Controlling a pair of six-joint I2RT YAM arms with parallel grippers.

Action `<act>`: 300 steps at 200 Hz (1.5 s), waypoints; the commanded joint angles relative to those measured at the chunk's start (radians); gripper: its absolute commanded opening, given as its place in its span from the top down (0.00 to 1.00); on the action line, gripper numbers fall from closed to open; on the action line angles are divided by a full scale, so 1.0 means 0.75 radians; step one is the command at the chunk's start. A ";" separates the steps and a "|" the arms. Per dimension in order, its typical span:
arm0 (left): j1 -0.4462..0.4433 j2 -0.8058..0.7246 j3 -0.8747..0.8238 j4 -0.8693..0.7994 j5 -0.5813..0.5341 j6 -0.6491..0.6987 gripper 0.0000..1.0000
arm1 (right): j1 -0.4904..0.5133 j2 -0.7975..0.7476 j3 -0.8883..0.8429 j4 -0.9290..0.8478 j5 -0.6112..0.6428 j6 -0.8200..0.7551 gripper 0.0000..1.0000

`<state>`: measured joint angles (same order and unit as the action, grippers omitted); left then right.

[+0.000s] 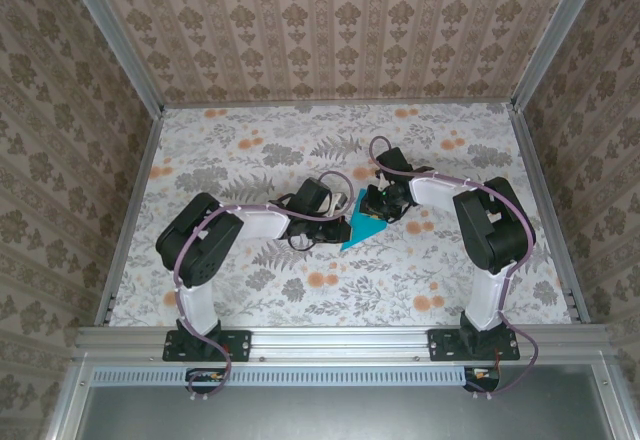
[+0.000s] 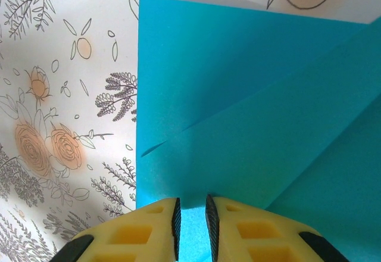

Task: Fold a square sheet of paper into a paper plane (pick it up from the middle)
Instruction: Fourth fold the wing at the center of the table.

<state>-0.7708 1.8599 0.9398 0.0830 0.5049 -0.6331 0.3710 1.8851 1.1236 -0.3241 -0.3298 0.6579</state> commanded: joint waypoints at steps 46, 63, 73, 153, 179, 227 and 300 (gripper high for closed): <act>0.007 0.028 -0.008 -0.046 -0.023 -0.017 0.91 | -0.009 0.032 0.003 -0.024 -0.065 -0.039 0.76; 0.007 0.033 -0.005 -0.068 -0.028 -0.021 0.92 | -0.012 0.026 0.001 -0.028 -0.058 -0.038 0.76; 0.008 0.034 -0.002 -0.081 -0.035 -0.023 0.93 | -0.013 0.022 -0.002 -0.028 -0.056 -0.037 0.76; 0.005 0.052 -0.010 -0.157 -0.069 -0.063 0.97 | -0.050 -0.025 0.003 -0.009 -0.126 -0.118 0.75; 0.008 0.058 -0.007 -0.179 -0.079 -0.069 0.98 | -0.056 -0.102 -0.030 0.022 -0.156 -0.152 0.75; 0.022 0.051 -0.040 -0.182 -0.084 -0.094 0.99 | -0.027 -0.195 -0.187 0.173 -0.315 -0.188 0.76; 0.030 0.031 -0.101 -0.147 -0.053 -0.114 1.00 | 0.062 -0.063 -0.140 0.168 -0.352 -0.212 0.83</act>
<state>-0.7567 1.8591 0.9112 0.0845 0.5026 -0.7048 0.4160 1.7878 0.9855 -0.1848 -0.5793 0.5224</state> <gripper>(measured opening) 0.048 0.179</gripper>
